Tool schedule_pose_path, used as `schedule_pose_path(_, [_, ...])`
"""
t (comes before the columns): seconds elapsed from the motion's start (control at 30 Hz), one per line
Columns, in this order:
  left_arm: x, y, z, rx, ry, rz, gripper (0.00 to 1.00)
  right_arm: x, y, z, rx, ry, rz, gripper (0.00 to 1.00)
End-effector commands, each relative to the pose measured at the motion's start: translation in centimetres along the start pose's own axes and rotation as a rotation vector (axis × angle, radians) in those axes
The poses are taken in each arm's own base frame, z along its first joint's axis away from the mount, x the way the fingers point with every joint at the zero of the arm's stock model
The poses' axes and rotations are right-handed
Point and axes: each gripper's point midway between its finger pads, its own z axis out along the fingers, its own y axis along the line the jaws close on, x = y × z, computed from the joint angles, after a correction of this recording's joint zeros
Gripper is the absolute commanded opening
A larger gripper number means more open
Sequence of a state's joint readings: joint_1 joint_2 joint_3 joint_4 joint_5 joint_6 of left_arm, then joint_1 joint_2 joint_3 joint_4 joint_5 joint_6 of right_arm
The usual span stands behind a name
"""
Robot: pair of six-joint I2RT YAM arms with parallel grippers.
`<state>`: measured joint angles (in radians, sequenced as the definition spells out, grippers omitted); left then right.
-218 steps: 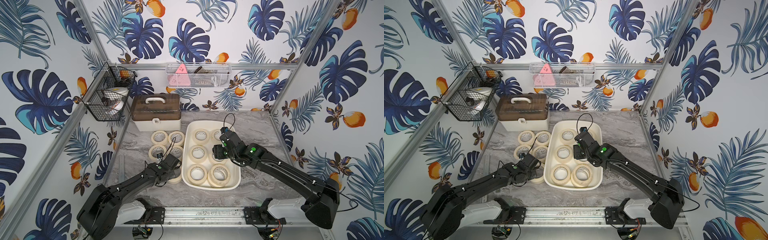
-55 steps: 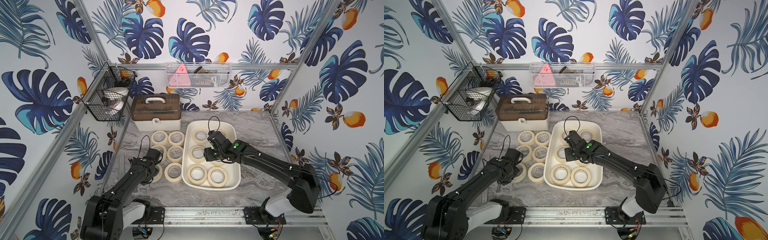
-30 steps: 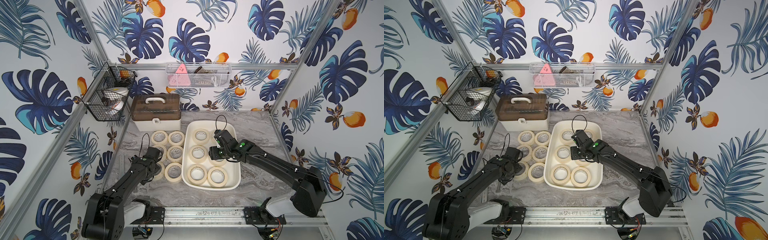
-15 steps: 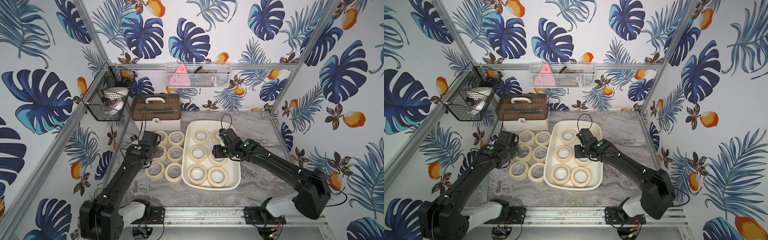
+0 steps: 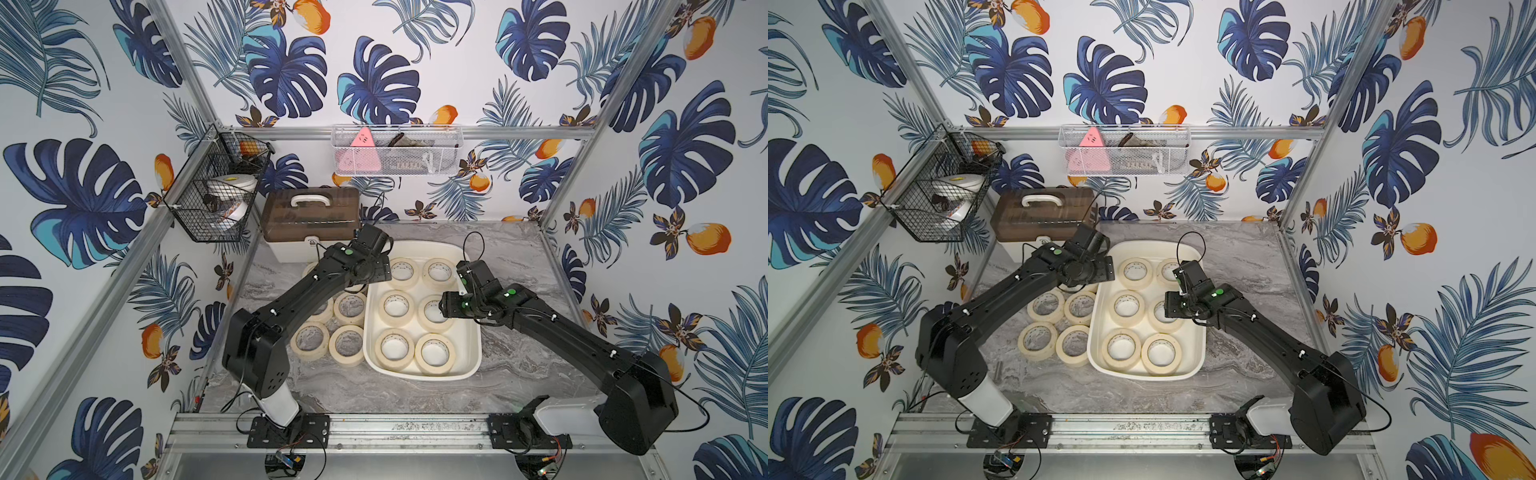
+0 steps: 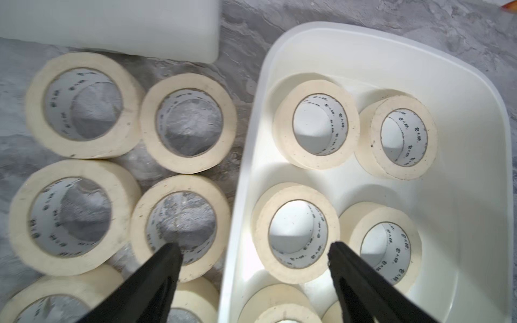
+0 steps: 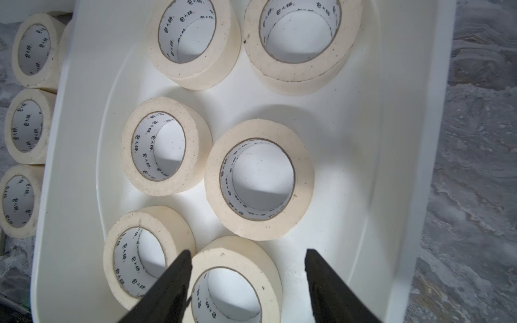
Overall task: Take out the art tape in the storage box
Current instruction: Pick up the art tape from the storage box.
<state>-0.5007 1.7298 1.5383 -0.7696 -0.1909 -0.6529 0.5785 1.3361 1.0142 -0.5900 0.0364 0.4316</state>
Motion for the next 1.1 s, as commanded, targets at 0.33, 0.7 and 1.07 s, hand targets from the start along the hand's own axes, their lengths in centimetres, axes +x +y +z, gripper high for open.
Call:
schedule_pose_path(0.33, [-0.6,-4.8,9.0,0.015,0.055,0.090,0.68,-0.1,-1.7,-0.8,-0.001,-0.015,0.067,0.67])
schedule_pose_path(0.7, [0.2,-3.4,14.7,-0.101,0.096,0.078,0.62,0.0,-2.2,-1.3,0.009,-0.015,0.069,0.67])
schedule_pose_path(1.07, [0.4,-4.2,17.2,-0.057,0.097,0.051,0.50,-0.1,-2.4,-2.1,0.002,-0.030,0.072,0.67])
